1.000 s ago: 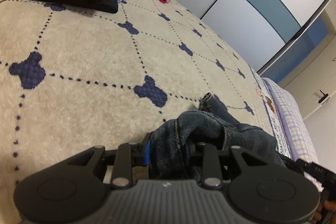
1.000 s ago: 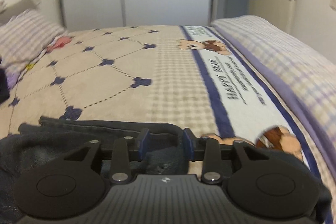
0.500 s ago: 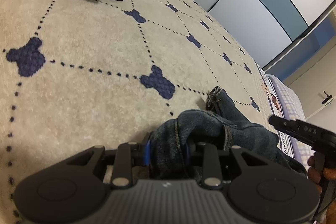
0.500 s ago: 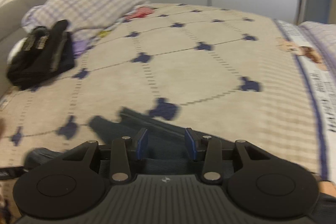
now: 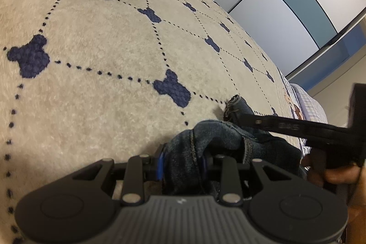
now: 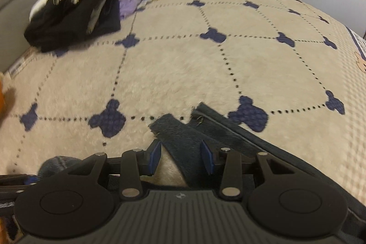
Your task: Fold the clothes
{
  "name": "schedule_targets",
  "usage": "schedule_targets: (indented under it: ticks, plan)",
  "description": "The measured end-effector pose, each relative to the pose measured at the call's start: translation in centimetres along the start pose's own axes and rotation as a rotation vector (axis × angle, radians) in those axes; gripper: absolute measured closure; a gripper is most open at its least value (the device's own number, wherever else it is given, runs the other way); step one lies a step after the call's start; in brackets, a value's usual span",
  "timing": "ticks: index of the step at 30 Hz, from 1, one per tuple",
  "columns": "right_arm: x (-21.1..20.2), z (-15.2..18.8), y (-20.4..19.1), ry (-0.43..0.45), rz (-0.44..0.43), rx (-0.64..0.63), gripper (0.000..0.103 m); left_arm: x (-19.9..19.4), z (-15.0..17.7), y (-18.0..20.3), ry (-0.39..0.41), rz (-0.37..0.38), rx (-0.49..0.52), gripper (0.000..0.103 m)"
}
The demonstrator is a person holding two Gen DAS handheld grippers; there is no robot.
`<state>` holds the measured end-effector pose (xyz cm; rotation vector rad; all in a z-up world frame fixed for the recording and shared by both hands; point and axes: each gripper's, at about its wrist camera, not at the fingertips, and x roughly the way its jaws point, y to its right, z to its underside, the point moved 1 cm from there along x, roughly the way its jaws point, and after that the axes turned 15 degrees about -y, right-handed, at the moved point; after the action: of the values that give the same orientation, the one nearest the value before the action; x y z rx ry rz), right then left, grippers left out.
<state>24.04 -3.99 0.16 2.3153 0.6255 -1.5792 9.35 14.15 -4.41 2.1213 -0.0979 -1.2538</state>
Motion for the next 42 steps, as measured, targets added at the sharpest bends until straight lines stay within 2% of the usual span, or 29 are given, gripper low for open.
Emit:
schedule_targets:
  ticks: [3,5,7,8,12,15,18,22,29,33,42]
  plan:
    - [1.3,-0.5,-0.5,-0.011,0.062,-0.016,0.065,0.1,-0.1,0.1,0.001,-0.004,0.004,0.073]
    - [1.8,-0.7,-0.5,-0.005,0.079,-0.008,0.085,0.1,-0.2,0.4,0.004,-0.009,0.014,0.073]
    - [1.6,-0.6,-0.1,0.028,0.094,0.017,0.096,-0.1,-0.3,0.5,0.011,-0.006,0.019,0.073]
    - [1.4,-0.6,0.1,0.047,0.104,0.032,0.098,-0.2,-0.3,0.6,0.019,-0.002,0.022,0.073]
    - [-1.2,-0.4,2.1,0.155,0.211,0.118,0.098,-1.0,-0.5,1.4,0.065,0.003,0.06,0.073]
    - [-4.2,-0.1,5.0,0.218,0.296,0.197,0.098,-1.3,-1.1,2.1,0.087,-0.001,0.091,0.073]
    - [-7.0,0.6,8.7,0.258,0.338,0.297,0.099,-1.4,-2.0,2.4,0.1,0.001,0.092,0.073]
    - [-9.4,2.6,12.7,0.291,0.387,0.407,0.099,-1.4,-3.5,3.0,0.126,-0.008,0.106,0.073]
    - [-11.8,5.6,16.9,0.351,0.481,0.532,0.099,-0.8,-6.6,3.3,0.152,-0.021,0.102,0.073]
    - [-12.7,6.8,18.8,0.374,0.567,0.584,0.099,0.1,-8.3,3.5,0.15,-0.033,0.093,0.073]
    - [-13.2,9.8,23.1,0.372,0.647,0.724,0.099,1.8,-13.0,4.5,0.14,-0.033,0.082,0.072]
